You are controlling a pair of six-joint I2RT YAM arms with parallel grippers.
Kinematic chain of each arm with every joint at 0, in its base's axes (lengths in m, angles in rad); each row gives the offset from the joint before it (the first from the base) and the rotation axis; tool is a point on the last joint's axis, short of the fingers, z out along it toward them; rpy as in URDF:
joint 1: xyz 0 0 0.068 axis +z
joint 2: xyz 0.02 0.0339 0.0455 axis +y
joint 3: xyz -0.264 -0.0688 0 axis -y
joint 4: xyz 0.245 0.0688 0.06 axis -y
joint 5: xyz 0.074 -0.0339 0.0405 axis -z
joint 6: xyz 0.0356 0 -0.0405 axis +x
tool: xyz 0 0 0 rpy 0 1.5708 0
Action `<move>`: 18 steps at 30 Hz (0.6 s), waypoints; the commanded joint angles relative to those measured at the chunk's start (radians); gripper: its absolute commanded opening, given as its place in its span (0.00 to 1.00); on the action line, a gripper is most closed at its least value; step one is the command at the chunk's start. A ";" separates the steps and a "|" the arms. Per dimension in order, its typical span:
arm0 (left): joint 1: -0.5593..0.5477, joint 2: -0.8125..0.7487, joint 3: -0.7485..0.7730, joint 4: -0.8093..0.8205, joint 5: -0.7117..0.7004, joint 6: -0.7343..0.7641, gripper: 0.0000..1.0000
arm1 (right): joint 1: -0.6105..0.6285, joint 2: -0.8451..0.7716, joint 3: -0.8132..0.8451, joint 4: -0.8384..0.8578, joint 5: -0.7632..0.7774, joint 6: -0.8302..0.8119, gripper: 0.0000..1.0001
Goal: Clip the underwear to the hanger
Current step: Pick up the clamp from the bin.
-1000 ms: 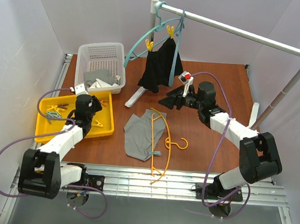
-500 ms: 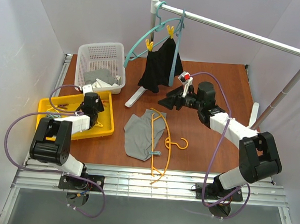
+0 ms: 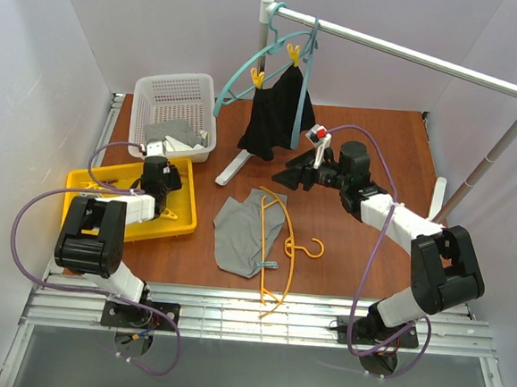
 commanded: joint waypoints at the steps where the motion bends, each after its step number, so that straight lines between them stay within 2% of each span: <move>1: -0.006 -0.057 0.022 0.012 0.080 -0.017 0.45 | 0.005 0.016 0.021 0.040 -0.019 -0.008 0.81; 6: -0.009 0.066 0.125 -0.069 0.116 -0.036 0.48 | 0.006 0.005 0.014 0.043 -0.021 -0.009 0.81; 10: -0.009 0.151 0.235 -0.178 0.094 -0.045 0.46 | 0.006 -0.009 0.008 0.043 -0.010 -0.017 0.81; 13: -0.011 0.170 0.248 -0.219 0.073 -0.056 0.36 | 0.006 -0.013 0.004 0.042 -0.004 -0.023 0.81; 18: -0.022 0.106 0.193 -0.213 0.044 -0.057 0.34 | 0.006 0.010 0.015 0.042 -0.013 -0.020 0.81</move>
